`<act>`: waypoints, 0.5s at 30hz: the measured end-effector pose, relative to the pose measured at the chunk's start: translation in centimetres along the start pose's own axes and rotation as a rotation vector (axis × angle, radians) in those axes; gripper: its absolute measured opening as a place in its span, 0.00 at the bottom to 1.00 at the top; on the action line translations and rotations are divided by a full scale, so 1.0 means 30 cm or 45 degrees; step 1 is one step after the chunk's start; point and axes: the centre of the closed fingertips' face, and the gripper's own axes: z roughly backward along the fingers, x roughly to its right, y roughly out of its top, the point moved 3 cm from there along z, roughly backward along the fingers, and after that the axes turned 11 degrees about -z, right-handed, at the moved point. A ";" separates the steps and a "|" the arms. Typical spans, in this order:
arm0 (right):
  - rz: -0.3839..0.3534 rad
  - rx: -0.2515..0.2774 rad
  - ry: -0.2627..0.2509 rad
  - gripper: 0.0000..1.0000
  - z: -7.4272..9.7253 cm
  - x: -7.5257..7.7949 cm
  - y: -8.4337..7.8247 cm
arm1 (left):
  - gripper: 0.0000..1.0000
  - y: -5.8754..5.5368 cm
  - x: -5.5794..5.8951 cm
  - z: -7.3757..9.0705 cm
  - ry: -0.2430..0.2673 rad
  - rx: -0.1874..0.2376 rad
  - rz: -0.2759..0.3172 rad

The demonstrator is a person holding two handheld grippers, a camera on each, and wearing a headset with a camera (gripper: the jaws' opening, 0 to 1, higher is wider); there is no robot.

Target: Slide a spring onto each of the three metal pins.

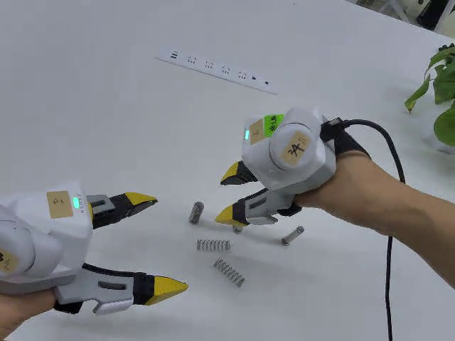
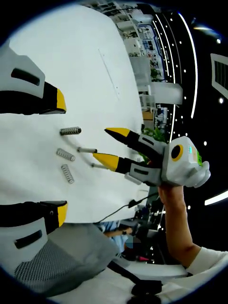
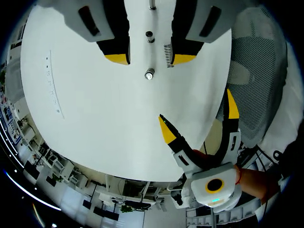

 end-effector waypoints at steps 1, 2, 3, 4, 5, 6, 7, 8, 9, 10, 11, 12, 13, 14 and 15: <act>-0.016 0.013 -0.004 0.36 0.011 -0.002 -0.005 | 0.75 0.001 0.001 0.000 -0.001 -0.004 -0.003; -0.034 0.025 -0.009 0.37 0.022 -0.003 -0.013 | 0.75 0.002 0.001 0.001 -0.003 -0.007 -0.005; -0.054 0.045 -0.014 0.38 0.037 -0.006 -0.024 | 0.75 0.003 0.002 0.002 -0.005 -0.011 -0.007; -0.065 0.061 -0.015 0.38 0.047 -0.009 -0.030 | 0.75 0.004 0.003 0.002 -0.007 -0.013 -0.010; -0.088 0.083 -0.025 0.39 0.062 -0.010 -0.043 | 0.75 0.005 0.004 0.002 -0.010 -0.020 -0.014; -0.101 0.094 -0.030 0.40 0.071 -0.011 -0.051 | 0.75 0.006 0.005 0.003 -0.012 -0.024 -0.018; -0.113 0.103 -0.036 0.40 0.080 -0.012 -0.061 | 0.75 0.007 0.006 0.002 -0.014 -0.027 -0.022; -0.134 0.122 -0.049 0.41 0.094 -0.011 -0.075 | 0.75 0.009 0.008 0.001 -0.018 -0.032 -0.025; -0.151 0.137 -0.059 0.43 0.107 -0.014 -0.082 | 0.74 0.010 0.009 0.001 -0.022 -0.038 -0.030; -0.182 0.159 -0.061 0.44 0.123 -0.018 -0.095 | 0.74 0.010 0.010 -0.001 -0.025 -0.046 -0.036; -0.208 0.180 -0.059 0.45 0.131 -0.022 -0.103 | 0.73 0.011 0.011 -0.003 -0.027 -0.048 -0.038; -0.227 0.207 -0.056 0.47 0.141 -0.026 -0.109 | 0.73 0.012 0.012 -0.005 -0.029 -0.052 -0.039; -0.249 0.234 -0.057 0.47 0.153 -0.029 -0.124 | 0.73 0.012 0.015 -0.008 -0.036 -0.061 -0.044; -0.264 0.246 -0.060 0.48 0.162 -0.029 -0.135 | 0.73 0.013 0.018 -0.010 -0.042 -0.066 -0.049; -0.282 0.259 -0.068 0.49 0.178 -0.034 -0.152 | 0.73 0.016 0.021 -0.013 -0.048 -0.071 -0.053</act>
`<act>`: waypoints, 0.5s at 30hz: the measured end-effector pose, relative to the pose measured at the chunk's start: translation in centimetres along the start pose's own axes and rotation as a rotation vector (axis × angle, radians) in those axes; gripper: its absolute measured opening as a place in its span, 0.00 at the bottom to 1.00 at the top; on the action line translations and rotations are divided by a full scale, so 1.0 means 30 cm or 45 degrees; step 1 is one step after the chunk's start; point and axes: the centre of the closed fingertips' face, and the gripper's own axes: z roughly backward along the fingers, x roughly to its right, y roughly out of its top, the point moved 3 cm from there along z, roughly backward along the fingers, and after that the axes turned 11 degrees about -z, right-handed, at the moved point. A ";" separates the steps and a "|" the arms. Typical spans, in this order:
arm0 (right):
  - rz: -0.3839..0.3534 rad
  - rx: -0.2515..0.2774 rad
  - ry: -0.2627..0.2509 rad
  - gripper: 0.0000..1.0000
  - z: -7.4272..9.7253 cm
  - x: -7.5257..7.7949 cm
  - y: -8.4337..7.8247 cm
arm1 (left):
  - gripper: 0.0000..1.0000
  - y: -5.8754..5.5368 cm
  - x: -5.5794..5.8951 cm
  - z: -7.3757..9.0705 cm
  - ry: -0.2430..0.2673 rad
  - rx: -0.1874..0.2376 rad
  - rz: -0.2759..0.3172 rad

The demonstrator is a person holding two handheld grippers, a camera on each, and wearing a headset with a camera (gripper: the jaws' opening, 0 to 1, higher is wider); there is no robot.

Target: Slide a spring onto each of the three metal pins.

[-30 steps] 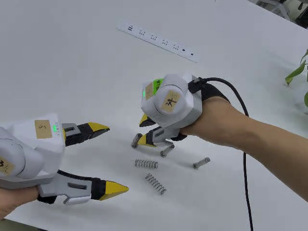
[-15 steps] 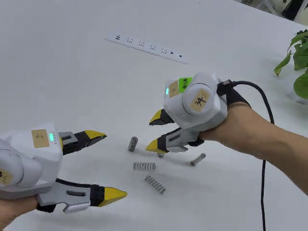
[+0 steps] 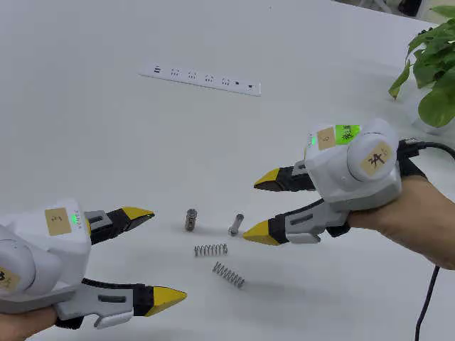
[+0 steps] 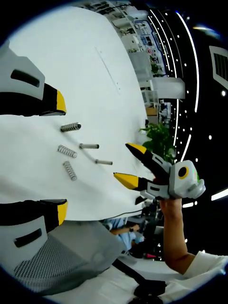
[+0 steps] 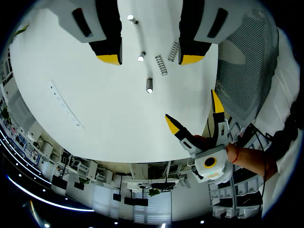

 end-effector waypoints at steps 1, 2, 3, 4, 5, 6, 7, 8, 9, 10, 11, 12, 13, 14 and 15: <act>-0.007 0.009 -0.005 0.50 0.010 0.001 -0.009 | 0.72 0.001 0.001 -0.001 -0.004 -0.003 -0.003; -0.017 0.018 -0.009 0.51 0.022 0.000 -0.018 | 0.72 0.003 0.003 -0.003 -0.009 -0.006 -0.007; -0.029 0.032 -0.012 0.53 0.036 -0.001 -0.032 | 0.72 0.005 0.004 -0.006 -0.014 -0.012 -0.010; -0.039 0.042 -0.014 0.53 0.046 -0.004 -0.040 | 0.72 0.006 0.004 -0.008 -0.018 -0.017 -0.014; -0.054 0.055 -0.017 0.54 0.058 -0.005 -0.052 | 0.72 0.007 0.006 -0.010 -0.025 -0.023 -0.020; -0.060 0.062 -0.020 0.55 0.067 -0.004 -0.062 | 0.71 0.008 0.007 -0.012 -0.029 -0.027 -0.023; -0.067 0.073 -0.022 0.56 0.075 -0.004 -0.071 | 0.71 0.009 0.008 -0.014 -0.034 -0.030 -0.025; -0.080 0.090 -0.020 0.58 0.084 -0.005 -0.083 | 0.71 0.011 0.010 -0.017 -0.039 -0.034 -0.029; -0.087 0.098 -0.021 0.60 0.090 -0.006 -0.093 | 0.71 0.010 0.011 -0.020 -0.044 -0.040 -0.032; -0.091 0.109 -0.023 0.61 0.098 -0.005 -0.109 | 0.71 0.006 0.012 -0.025 -0.050 -0.055 -0.041; -0.096 0.116 -0.023 0.63 0.104 -0.005 -0.118 | 0.70 0.005 0.013 -0.027 -0.054 -0.060 -0.043; -0.100 0.124 -0.022 0.64 0.110 -0.006 -0.129 | 0.70 0.004 0.014 -0.030 -0.057 -0.062 -0.043; -0.102 0.139 -0.022 0.66 0.119 -0.006 -0.144 | 0.70 0.003 0.015 -0.033 -0.061 -0.066 -0.043; -0.102 0.148 -0.027 0.67 0.125 -0.007 -0.152 | 0.69 0.001 0.016 -0.036 -0.065 -0.074 -0.046; -0.109 0.162 -0.034 0.69 0.133 -0.005 -0.167 | 0.69 -0.001 0.017 -0.039 -0.071 -0.082 -0.049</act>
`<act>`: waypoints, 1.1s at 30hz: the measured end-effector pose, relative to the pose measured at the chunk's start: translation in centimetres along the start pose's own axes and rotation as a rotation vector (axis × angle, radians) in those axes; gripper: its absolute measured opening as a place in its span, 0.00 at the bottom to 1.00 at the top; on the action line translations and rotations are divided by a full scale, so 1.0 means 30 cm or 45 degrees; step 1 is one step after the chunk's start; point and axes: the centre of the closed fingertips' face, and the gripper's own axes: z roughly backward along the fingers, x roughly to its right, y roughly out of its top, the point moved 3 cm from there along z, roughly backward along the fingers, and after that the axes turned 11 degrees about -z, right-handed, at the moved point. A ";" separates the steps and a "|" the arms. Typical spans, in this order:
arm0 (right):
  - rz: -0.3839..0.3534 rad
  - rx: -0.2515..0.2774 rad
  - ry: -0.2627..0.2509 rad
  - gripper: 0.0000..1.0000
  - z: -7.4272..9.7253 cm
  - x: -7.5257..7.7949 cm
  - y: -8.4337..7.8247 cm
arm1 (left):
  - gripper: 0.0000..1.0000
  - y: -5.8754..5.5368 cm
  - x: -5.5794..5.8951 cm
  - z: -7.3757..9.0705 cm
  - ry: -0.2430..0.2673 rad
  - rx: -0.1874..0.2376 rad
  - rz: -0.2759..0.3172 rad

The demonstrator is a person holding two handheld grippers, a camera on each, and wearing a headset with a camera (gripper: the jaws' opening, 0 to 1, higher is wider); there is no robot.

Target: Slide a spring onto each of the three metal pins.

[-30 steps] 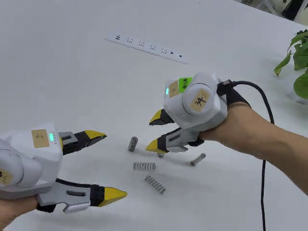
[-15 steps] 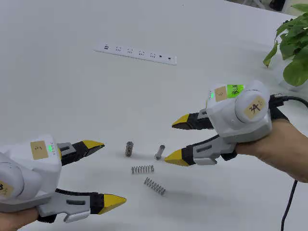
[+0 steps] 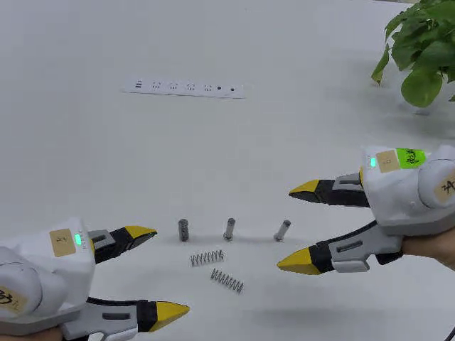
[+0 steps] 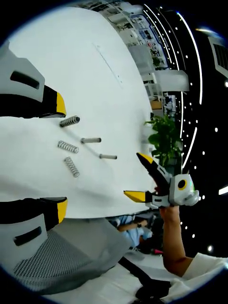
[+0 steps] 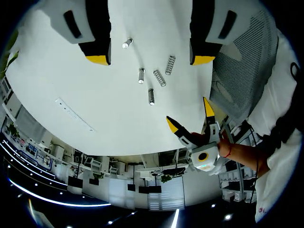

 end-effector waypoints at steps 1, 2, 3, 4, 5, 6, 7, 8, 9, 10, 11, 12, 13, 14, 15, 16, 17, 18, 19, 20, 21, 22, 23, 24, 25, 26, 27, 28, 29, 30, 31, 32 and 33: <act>-0.003 0.009 -0.004 0.71 0.006 0.001 -0.009 | 0.69 0.000 0.001 -0.002 -0.003 -0.003 -0.002; -0.006 0.018 -0.008 0.73 0.013 0.002 -0.019 | 0.69 -0.002 0.001 -0.005 -0.006 -0.008 -0.004; -0.014 0.026 -0.013 0.75 0.022 0.006 -0.035 | 0.69 -0.004 0.002 -0.009 -0.014 -0.016 -0.004; -0.023 0.029 -0.020 0.76 0.028 0.009 -0.046 | 0.69 -0.006 0.003 -0.011 -0.018 -0.023 -0.007; -0.031 0.037 -0.030 0.77 0.038 0.017 -0.064 | 0.69 -0.007 0.004 -0.015 -0.024 -0.029 -0.016; -0.037 0.041 -0.036 0.77 0.044 0.021 -0.075 | 0.68 -0.008 0.003 -0.018 -0.025 -0.033 -0.017; -0.046 0.046 -0.041 0.78 0.049 0.022 -0.083 | 0.68 -0.010 0.002 -0.021 -0.028 -0.037 -0.015; -0.066 0.051 -0.048 0.78 0.057 0.024 -0.096 | 0.68 -0.012 0.001 -0.026 -0.031 -0.043 -0.016; -0.074 0.055 -0.051 0.78 0.062 0.025 -0.104 | 0.67 -0.013 0.000 -0.029 -0.034 -0.047 -0.016; -0.082 0.062 -0.055 0.79 0.069 0.025 -0.114 | 0.67 -0.017 -0.001 -0.035 -0.037 -0.056 -0.017; -0.090 0.066 -0.058 0.79 0.074 0.024 -0.120 | 0.66 -0.019 -0.001 -0.039 -0.039 -0.061 -0.018; -0.099 0.071 -0.063 0.79 0.078 0.025 -0.126 | 0.65 -0.020 -0.001 -0.044 -0.042 -0.064 -0.017; -0.110 0.075 -0.071 0.79 0.083 0.026 -0.136 | 0.65 -0.023 -0.002 -0.050 -0.044 -0.068 -0.019; -0.115 0.077 -0.075 0.79 0.087 0.026 -0.142 | 0.64 -0.025 -0.003 -0.054 -0.044 -0.072 -0.020; -0.125 0.083 -0.083 0.78 0.091 0.027 -0.150 | 0.63 -0.029 -0.008 -0.060 -0.042 -0.080 -0.018; -0.132 0.089 -0.087 0.78 0.094 0.026 -0.154 | 0.62 -0.031 -0.011 -0.064 -0.041 -0.083 -0.015; -0.138 0.094 -0.089 0.78 0.096 0.025 -0.159 | 0.60 -0.033 -0.013 -0.068 -0.041 -0.086 -0.011; -0.145 0.097 -0.092 0.78 0.099 0.023 -0.166 | 0.57 -0.035 -0.016 -0.074 -0.043 -0.090 -0.008; -0.148 0.099 -0.093 0.78 0.100 0.021 -0.171 | 0.55 -0.037 -0.018 -0.079 -0.045 -0.094 -0.007; -0.154 0.104 -0.095 0.78 0.102 0.019 -0.177 | 0.53 -0.039 -0.019 -0.087 -0.048 -0.101 -0.007; -0.162 0.105 -0.095 0.78 0.103 0.019 -0.182 | 0.51 -0.041 -0.020 -0.093 -0.049 -0.103 -0.008; -0.168 0.105 -0.097 0.78 0.105 0.019 -0.187 | 0.50 -0.043 -0.022 -0.100 -0.050 -0.104 -0.011; -0.172 0.106 -0.100 0.78 0.107 0.019 -0.194 | 0.49 -0.047 -0.025 -0.110 -0.052 -0.107 -0.012; -0.177 0.107 -0.103 0.78 0.109 0.020 -0.198 | 0.47 -0.049 -0.027 -0.116 -0.053 -0.111 -0.011; -0.185 0.109 -0.109 0.78 0.113 0.022 -0.202 | 0.45 -0.054 -0.030 -0.126 -0.055 -0.116 -0.006; -0.189 0.111 -0.111 0.78 0.114 0.022 -0.205 | 0.43 -0.056 -0.032 -0.131 -0.056 -0.121 -0.005; -0.192 0.114 -0.113 0.78 0.117 0.023 -0.207 | 0.39 -0.058 -0.033 -0.137 -0.056 -0.125 -0.007; -0.196 0.116 -0.116 0.78 0.118 0.023 -0.209 | 0.37 -0.060 -0.036 -0.146 -0.055 -0.128 -0.010; -0.199 0.116 -0.117 0.78 0.120 0.023 -0.211 | 0.35 -0.062 -0.038 -0.152 -0.053 -0.130 -0.009; -0.205 0.117 -0.119 0.78 0.121 0.023 -0.215 | 0.33 -0.068 -0.042 -0.161 -0.052 -0.141 -0.010; -0.208 0.117 -0.120 0.78 0.122 0.023 -0.217 | 0.32 -0.069 -0.043 -0.166 -0.052 -0.143 -0.010; -0.209 0.117 -0.121 0.78 0.123 0.023 -0.220 | 0.31 -0.071 -0.045 -0.175 -0.053 -0.144 -0.009; -0.212 0.116 -0.122 0.77 0.125 0.023 -0.224 | 0.29 -0.072 -0.046 -0.182 -0.055 -0.148 -0.011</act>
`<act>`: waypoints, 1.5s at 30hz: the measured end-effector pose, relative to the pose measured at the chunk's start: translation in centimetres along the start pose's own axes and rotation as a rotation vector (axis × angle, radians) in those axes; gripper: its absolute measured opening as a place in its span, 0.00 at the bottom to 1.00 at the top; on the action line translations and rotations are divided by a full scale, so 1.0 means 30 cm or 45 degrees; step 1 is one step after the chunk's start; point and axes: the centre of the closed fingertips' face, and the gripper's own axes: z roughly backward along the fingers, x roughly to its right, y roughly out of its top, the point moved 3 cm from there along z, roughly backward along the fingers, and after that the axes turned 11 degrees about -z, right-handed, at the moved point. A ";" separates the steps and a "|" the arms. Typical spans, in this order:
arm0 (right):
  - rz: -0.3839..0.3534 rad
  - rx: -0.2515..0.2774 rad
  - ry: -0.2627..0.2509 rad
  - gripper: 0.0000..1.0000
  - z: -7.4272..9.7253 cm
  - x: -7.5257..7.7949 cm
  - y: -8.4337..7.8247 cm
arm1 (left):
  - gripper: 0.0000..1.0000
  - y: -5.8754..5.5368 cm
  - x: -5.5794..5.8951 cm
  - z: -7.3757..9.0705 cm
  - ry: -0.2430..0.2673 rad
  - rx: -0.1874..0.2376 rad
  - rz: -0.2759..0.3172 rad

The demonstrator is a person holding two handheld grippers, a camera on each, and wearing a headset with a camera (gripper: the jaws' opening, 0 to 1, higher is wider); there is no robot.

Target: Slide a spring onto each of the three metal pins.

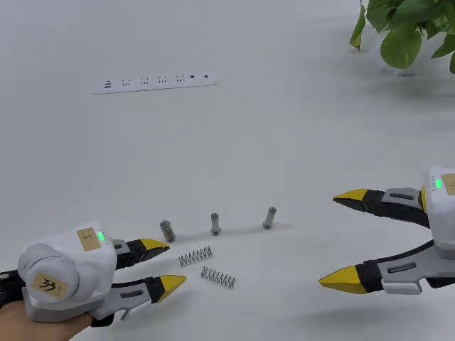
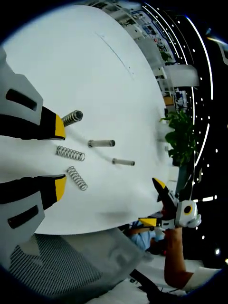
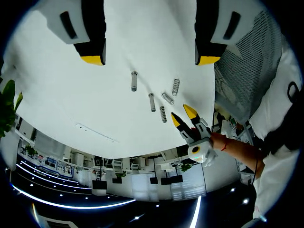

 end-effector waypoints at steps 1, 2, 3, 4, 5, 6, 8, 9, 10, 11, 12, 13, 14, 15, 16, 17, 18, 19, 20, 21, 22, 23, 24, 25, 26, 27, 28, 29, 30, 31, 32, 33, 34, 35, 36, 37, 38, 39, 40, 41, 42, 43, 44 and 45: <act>-0.003 0.000 -0.001 0.77 0.001 0.001 -0.002 | 0.28 -0.001 -0.001 -0.006 0.000 -0.005 -0.005; -0.006 0.001 -0.002 0.77 0.004 0.002 -0.005 | 0.27 -0.005 -0.003 -0.015 0.002 -0.012 -0.012; -0.008 0.001 -0.004 0.77 0.005 0.002 -0.007 | 0.25 -0.006 -0.004 -0.021 0.002 -0.015 -0.012; -0.010 0.001 -0.005 0.77 0.007 0.004 -0.010 | 0.23 -0.007 -0.004 -0.026 0.001 -0.017 -0.010; -0.013 0.001 -0.008 0.77 0.010 0.005 -0.012 | 0.23 -0.013 -0.006 -0.035 0.000 -0.025 -0.011; -0.014 0.001 -0.009 0.77 0.012 0.006 -0.014 | 0.22 -0.017 -0.006 -0.040 -0.002 -0.032 -0.015; -0.022 0.000 -0.014 0.77 0.017 0.009 -0.019 | 0.21 -0.023 -0.004 -0.052 -0.008 -0.044 -0.022; -0.024 0.000 -0.017 0.77 0.019 0.010 -0.022 | 0.21 -0.026 -0.005 -0.057 -0.008 -0.054 -0.033; -0.026 0.000 -0.019 0.77 0.021 0.011 -0.024 | 0.21 -0.025 -0.007 -0.060 -0.008 -0.054 -0.033; -0.028 0.001 -0.021 0.77 0.023 0.013 -0.025 | 0.20 -0.027 -0.010 -0.063 -0.008 -0.056 -0.034; -0.030 0.003 -0.022 0.77 0.025 0.013 -0.027 | 0.20 -0.030 -0.014 -0.068 -0.003 -0.060 -0.042; -0.032 0.001 -0.023 0.77 0.025 0.013 -0.028 | 0.20 -0.032 -0.016 -0.071 -0.003 -0.065 -0.048; -0.034 -0.001 -0.024 0.77 0.026 0.014 -0.031 | 0.19 -0.034 -0.016 -0.075 -0.005 -0.073 -0.054; -0.038 -0.003 -0.024 0.77 0.026 0.014 -0.033 | 0.19 -0.038 -0.016 -0.080 -0.009 -0.083 -0.066; -0.037 -0.006 -0.026 0.77 0.027 0.015 -0.035 | 0.19 -0.040 -0.015 -0.084 -0.013 -0.086 -0.070; -0.037 -0.008 -0.028 0.77 0.028 0.017 -0.036 | 0.19 -0.041 -0.011 -0.088 -0.020 -0.095 -0.080; -0.038 -0.007 -0.029 0.77 0.028 0.018 -0.036 | 0.19 -0.040 -0.009 -0.089 -0.023 -0.096 -0.085; -0.040 -0.005 -0.030 0.77 0.029 0.018 -0.035 | 0.18 -0.041 -0.008 -0.091 -0.026 -0.098 -0.089; -0.041 -0.003 -0.032 0.77 0.030 0.020 -0.033 | 0.18 -0.044 -0.009 -0.093 -0.027 -0.106 -0.096; -0.040 -0.002 -0.034 0.77 0.030 0.021 -0.032 | 0.18 -0.046 -0.009 -0.093 -0.027 -0.108 -0.097; -0.038 -0.001 -0.035 0.77 0.030 0.021 -0.031 | 0.18 -0.046 -0.009 -0.094 -0.028 -0.108 -0.098; -0.038 0.000 -0.034 0.77 0.030 0.020 -0.030 | 0.17 -0.049 -0.010 -0.096 -0.030 -0.110 -0.101; -0.039 0.000 -0.034 0.77 0.030 0.020 -0.030 | 0.17 -0.053 -0.011 -0.098 -0.029 -0.120 -0.111; -0.036 0.002 -0.032 0.77 0.029 0.019 -0.030 | 0.16 -0.057 -0.011 -0.099 -0.030 -0.128 -0.120; -0.035 0.001 -0.030 0.77 0.029 0.018 -0.031 | 0.16 -0.057 -0.011 -0.100 -0.032 -0.126 -0.117; -0.033 -0.005 -0.028 0.78 0.028 0.018 -0.034 | 0.16 -0.058 -0.010 -0.100 -0.033 -0.128 -0.118; -0.030 -0.007 -0.028 0.78 0.028 0.017 -0.037 | 0.15 -0.060 -0.010 -0.100 -0.032 -0.133 -0.124; -0.027 -0.009 -0.028 0.79 0.028 0.018 -0.039 | 0.15 -0.063 -0.012 -0.102 -0.032 -0.138 -0.129; -0.028 -0.008 -0.027 0.79 0.028 0.019 -0.041 | 0.14 -0.064 -0.012 -0.103 -0.032 -0.136 -0.126; -0.030 -0.009 -0.027 0.79 0.028 0.019 -0.043 | 0.14 -0.063 -0.011 -0.103 -0.032 -0.135 -0.123; -0.031 -0.012 -0.027 0.79 0.029 0.020 -0.045 | 0.13 -0.063 -0.012 -0.103 -0.027 -0.137 -0.129; -0.031 -0.013 -0.027 0.80 0.029 0.020 -0.046 | 0.12 -0.064 -0.013 -0.103 -0.025 -0.140 -0.135; -0.031 -0.013 -0.027 0.80 0.029 0.019 -0.046 | 0.12 -0.063 -0.013 -0.104 -0.023 -0.140 -0.137; -0.033 -0.013 -0.027 0.80 0.030 0.019 -0.046 | 0.12 -0.063 -0.012 -0.103 -0.022 -0.139 -0.137; -0.033 -0.013 -0.029 0.80 0.031 0.020 -0.046 | 0.12 -0.063 -0.011 -0.103 -0.021 -0.138 -0.140; -0.034 -0.011 -0.030 0.80 0.031 0.020 -0.045 | 0.12 -0.065 -0.013 -0.104 -0.019 -0.139 -0.142; -0.034 -0.011 -0.032 0.80 0.031 0.020 -0.044 | 0.12 -0.065 -0.013 -0.104 -0.018 -0.139 -0.142; -0.035 -0.010 -0.032 0.80 0.031 0.020 -0.044 | 0.12 -0.066 -0.013 -0.104 -0.018 -0.140 -0.145; -0.035 -0.009 -0.032 0.80 0.031 0.018 -0.042 | 0.11 -0.067 -0.013 -0.104 -0.017 -0.141 -0.148; -0.032 -0.010 -0.033 0.80 0.030 0.017 -0.042 | 0.11 -0.066 -0.013 -0.104 -0.016 -0.142 -0.147; -0.031 -0.011 -0.034 0.79 0.030 0.016 -0.041 | 0.11 -0.065 -0.011 -0.103 -0.018 -0.145 -0.149; -0.030 -0.013 -0.035 0.79 0.029 0.016 -0.040 | 0.11 -0.064 -0.011 -0.102 -0.018 -0.146 -0.150; -0.029 -0.013 -0.035 0.79 0.029 0.015 -0.040 | 0.11 -0.064 -0.010 -0.101 -0.018 -0.147 -0.150; -0.030 -0.011 -0.035 0.79 0.028 0.014 -0.037 | 0.11 -0.065 -0.009 -0.100 -0.018 -0.149 -0.149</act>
